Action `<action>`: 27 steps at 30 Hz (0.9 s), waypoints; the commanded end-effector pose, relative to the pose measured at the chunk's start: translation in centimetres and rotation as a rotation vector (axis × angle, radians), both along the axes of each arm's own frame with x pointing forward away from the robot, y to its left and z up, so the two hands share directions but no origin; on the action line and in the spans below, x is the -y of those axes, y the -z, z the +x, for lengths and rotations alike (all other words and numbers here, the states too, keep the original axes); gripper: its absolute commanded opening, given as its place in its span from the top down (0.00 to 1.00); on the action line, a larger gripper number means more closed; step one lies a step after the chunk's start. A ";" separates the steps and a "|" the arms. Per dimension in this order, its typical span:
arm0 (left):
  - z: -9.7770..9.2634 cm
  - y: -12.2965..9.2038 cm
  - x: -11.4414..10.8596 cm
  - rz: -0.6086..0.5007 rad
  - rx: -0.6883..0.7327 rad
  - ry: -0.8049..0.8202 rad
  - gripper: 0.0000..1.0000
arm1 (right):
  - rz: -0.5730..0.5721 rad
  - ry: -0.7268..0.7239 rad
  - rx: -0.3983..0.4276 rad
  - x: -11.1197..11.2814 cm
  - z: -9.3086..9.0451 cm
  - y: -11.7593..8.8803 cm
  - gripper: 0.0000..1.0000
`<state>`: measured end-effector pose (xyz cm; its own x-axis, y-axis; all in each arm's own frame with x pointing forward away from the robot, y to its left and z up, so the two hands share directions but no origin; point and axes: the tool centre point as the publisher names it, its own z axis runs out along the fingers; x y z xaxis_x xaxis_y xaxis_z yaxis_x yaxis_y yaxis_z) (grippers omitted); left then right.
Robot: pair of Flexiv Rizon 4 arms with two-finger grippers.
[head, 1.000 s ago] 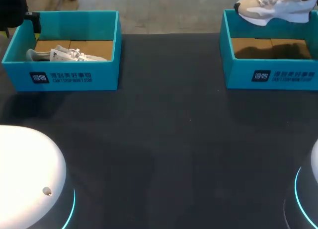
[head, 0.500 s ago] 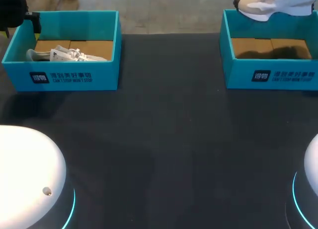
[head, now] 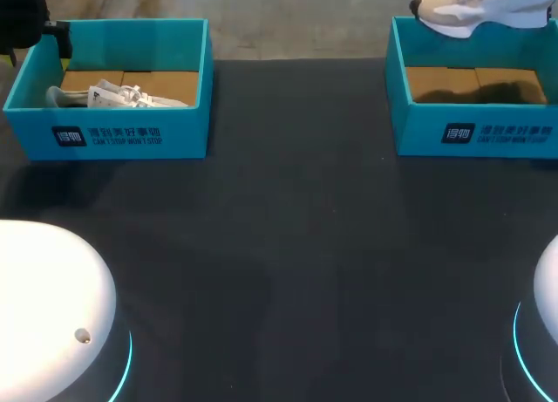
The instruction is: Take the shoe out of the shoebox, open the shoe tongue, remove and reinsert the insole, then place the shoe into the shoebox
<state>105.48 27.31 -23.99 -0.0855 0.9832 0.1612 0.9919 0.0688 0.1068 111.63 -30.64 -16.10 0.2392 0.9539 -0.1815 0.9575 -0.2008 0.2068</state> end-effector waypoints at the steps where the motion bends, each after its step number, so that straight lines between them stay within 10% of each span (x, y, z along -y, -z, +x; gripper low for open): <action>1: -0.1 0.0 0.0 0.000 0.002 0.000 0.00 | 0.001 0.000 0.004 0.0 -0.2 -0.1 1.00; 9: -0.1 0.0 0.0 0.000 0.002 0.000 0.00 | 0.001 0.000 0.004 0.0 -0.2 -0.1 1.00; 27: -0.1 0.0 0.0 0.000 0.002 0.000 0.00 | -0.027 0.001 0.022 -6.7 -9.0 -2.1 1.00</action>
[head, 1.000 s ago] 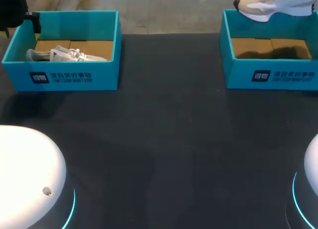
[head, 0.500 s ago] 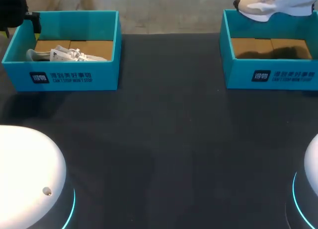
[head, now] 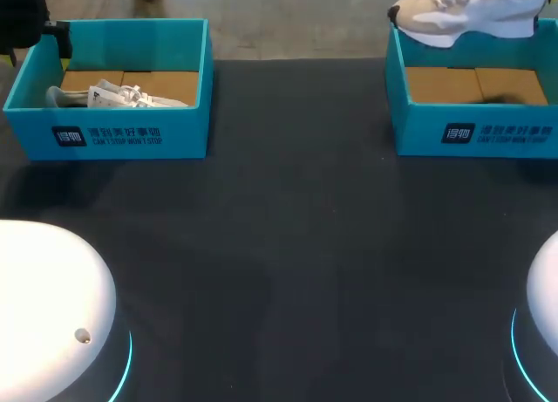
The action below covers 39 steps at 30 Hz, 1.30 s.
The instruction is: Take the shoe out of the shoebox, open the shoe tongue, remove and reinsert the insole, then place the shoe into the shoebox
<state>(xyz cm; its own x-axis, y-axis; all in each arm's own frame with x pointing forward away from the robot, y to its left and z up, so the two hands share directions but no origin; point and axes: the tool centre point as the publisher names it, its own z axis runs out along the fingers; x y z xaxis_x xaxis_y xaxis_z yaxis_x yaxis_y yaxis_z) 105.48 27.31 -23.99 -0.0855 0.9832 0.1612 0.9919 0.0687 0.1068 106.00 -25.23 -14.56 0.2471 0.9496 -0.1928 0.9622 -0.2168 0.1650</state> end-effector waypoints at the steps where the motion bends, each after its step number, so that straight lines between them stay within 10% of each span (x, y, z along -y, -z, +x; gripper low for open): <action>1: -0.1 0.0 0.0 0.000 0.002 0.000 0.00 | -0.033 -0.019 0.071 -1.8 -4.0 -0.7 1.00; 39: -0.1 0.0 0.0 0.000 0.002 0.000 0.00 | -0.048 -0.118 0.098 -21.0 -24.5 1.6 1.00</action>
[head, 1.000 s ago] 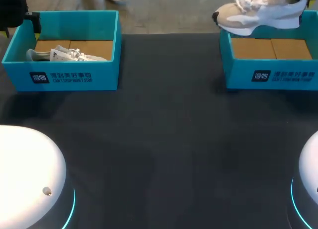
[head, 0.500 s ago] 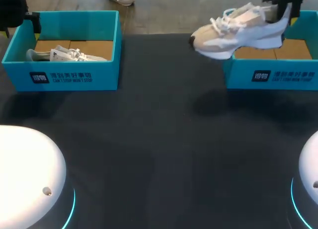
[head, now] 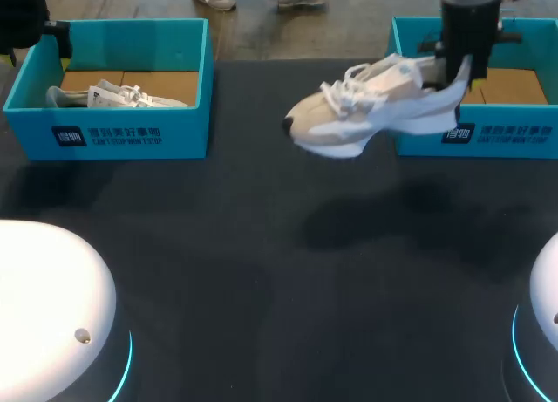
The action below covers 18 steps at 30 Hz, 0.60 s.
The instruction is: Take the shoe out of the shoebox, open the shoe tongue, remove and reinsert the insole, then place the shoe into the shoebox
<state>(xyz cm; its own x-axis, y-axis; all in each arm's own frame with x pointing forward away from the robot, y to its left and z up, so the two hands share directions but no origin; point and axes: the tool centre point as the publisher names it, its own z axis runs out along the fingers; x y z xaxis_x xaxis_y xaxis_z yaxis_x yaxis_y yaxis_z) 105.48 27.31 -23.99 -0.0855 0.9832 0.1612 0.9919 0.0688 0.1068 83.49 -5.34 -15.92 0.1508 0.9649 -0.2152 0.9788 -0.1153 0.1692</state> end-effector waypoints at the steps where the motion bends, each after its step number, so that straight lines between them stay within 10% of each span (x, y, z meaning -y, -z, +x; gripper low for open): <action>1: -0.1 0.0 0.0 0.001 0.002 0.000 0.00 | -0.035 -0.018 0.098 -1.7 -2.7 0.5 1.00; 18: -0.1 0.0 0.0 0.001 0.002 0.000 0.00 | -0.059 -0.001 0.076 -5.4 -8.4 2.5 1.00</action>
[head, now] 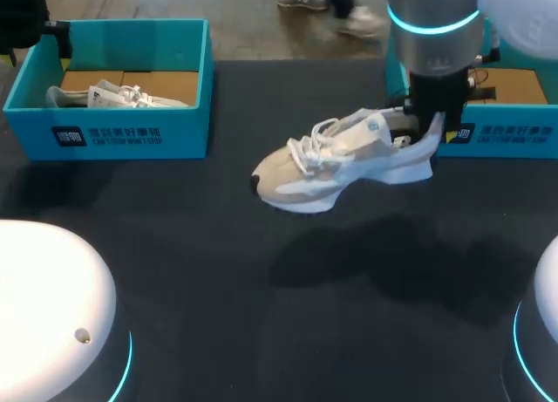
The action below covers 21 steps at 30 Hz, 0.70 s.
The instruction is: Take the shoe out of the shoebox, open the shoe tongue, remove and reinsert the insole, then place the shoe into the shoebox
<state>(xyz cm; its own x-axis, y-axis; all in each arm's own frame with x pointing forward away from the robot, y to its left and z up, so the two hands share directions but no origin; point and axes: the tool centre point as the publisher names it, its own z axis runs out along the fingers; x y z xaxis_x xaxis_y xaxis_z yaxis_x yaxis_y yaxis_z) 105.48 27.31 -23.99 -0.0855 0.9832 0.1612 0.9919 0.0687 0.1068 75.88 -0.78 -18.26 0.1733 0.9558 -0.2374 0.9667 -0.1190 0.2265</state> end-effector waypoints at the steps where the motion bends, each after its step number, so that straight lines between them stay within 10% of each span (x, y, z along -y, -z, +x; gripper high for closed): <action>1: -0.1 0.0 0.0 0.001 0.002 0.000 0.00 | -0.031 -0.017 0.017 -1.0 -0.9 0.3 1.00; 21: -0.1 0.0 0.0 0.001 0.002 0.000 0.00 | -0.036 -0.041 -0.003 -1.8 -1.7 0.8 1.00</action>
<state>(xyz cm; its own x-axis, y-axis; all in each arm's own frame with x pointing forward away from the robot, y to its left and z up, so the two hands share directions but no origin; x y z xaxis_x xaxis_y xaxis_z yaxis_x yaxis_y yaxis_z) 105.48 27.31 -23.99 -0.0855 0.9832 0.1612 0.9919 0.0688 0.1068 74.12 0.99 -19.06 0.1318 0.9528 -0.2733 0.9713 -0.0691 0.2277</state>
